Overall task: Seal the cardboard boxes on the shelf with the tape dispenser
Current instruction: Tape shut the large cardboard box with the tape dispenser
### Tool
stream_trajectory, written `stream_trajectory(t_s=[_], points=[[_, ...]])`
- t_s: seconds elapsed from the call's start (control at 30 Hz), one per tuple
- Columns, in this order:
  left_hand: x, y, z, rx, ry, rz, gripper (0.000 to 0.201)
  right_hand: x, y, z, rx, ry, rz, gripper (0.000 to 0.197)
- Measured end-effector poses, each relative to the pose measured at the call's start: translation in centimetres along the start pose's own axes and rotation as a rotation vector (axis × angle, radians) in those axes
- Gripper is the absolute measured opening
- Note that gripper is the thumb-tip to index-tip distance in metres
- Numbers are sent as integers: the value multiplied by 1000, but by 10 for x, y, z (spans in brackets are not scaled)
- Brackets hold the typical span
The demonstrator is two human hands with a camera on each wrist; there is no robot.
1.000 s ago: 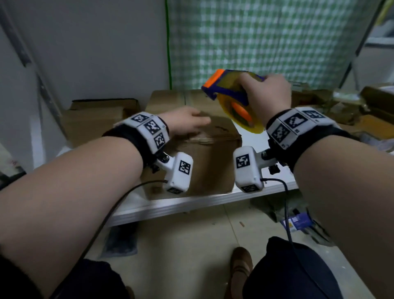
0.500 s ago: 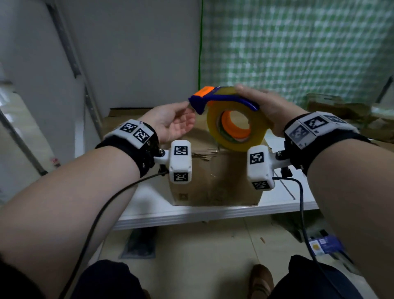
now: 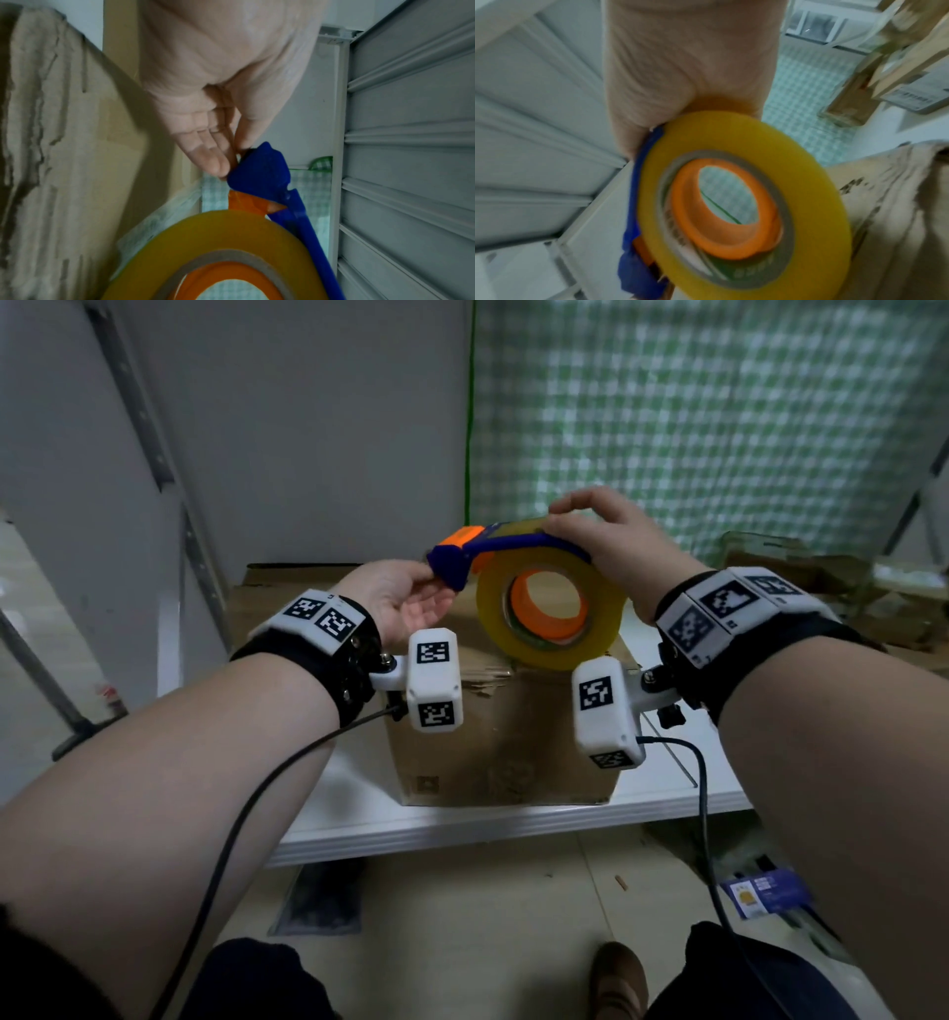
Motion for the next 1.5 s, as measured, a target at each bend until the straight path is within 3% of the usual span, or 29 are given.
stream_trajectory(t_s=[0.13, 0.23, 0.4, 0.7, 0.97, 1.2, 1.37, 1.5], points=[[0, 7, 4, -4, 29, -9, 17, -3, -6, 15, 254, 96, -43, 30], [3, 11, 5, -43, 79, -4, 19, 0, -15, 12, 357, 165, 3, 56], [5, 16, 2, -130, 99, -17, 16, -3, -14, 11, 517, 168, -25, 73], [5, 21, 7, -289, 108, -32, 10, -2, -17, 13, 600, 207, -70, 67], [9, 18, 4, -217, 76, -43, 17, 0, -13, 10, 592, 165, -51, 70], [13, 18, 2, -255, 33, -74, 15, 8, -13, 16, 518, 172, 54, 75], [20, 13, 1, -246, -12, -83, 16, 7, -6, 7, 172, 5, -25, 68], [22, 13, 1, -230, -33, -93, 17, 5, -4, -7, 31, -144, 6, 80]])
Point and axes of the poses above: each hand's wrist, its own x-axis away from the middle knuckle, its own y-axis out of the back of the hand, z = x × y, the point moved 6 cm from there along -x, towards the middle knuckle, and after that the axes turned 8 degrees about x, right-handed, at the moved point
